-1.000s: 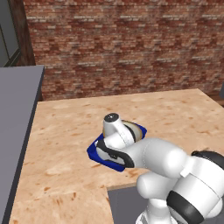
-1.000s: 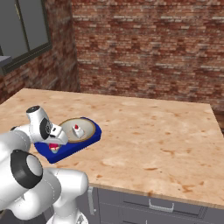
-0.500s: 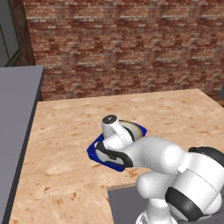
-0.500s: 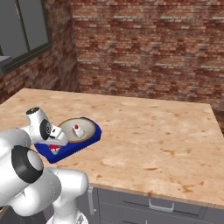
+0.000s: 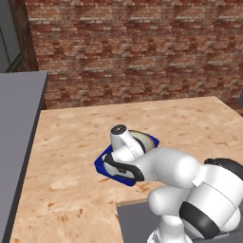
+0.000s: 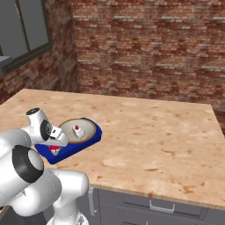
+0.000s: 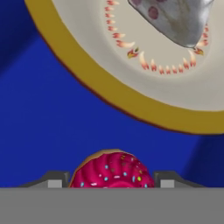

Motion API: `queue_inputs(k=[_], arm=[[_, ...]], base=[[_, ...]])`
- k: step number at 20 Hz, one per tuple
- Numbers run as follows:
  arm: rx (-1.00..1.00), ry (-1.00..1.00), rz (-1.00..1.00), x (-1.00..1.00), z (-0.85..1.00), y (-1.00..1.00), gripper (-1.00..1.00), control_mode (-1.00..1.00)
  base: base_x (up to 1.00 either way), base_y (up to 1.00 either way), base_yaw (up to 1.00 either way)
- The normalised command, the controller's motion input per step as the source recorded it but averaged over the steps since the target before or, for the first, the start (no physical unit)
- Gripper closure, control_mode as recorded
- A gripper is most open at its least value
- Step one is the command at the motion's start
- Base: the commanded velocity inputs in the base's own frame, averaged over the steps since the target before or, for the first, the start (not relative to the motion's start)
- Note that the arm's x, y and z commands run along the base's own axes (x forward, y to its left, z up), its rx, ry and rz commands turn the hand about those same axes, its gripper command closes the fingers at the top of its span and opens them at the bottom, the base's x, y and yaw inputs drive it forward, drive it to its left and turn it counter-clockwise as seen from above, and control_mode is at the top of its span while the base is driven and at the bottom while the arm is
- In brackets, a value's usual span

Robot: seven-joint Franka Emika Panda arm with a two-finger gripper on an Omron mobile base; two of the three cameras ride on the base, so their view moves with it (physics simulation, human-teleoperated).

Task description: Place the bowl with cake and the cupcake onto the tray.

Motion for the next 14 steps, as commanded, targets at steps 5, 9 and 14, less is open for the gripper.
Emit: queue_inputs(k=[5, 9, 14], arm=[[0.00, 0.00, 0.00, 0.00, -0.07, 0.00, 1.00, -1.00], [0.00, 0.00, 0.00, 0.00, 0.00, 0.00, 1.00, -1.00], [0.00, 0.00, 0.00, 0.00, 0.00, 0.00, -1.00, -1.00]], base=[[0.00, 0.00, 0.00], [0.00, 0.00, 0.00], [0.00, 0.00, 0.00]])
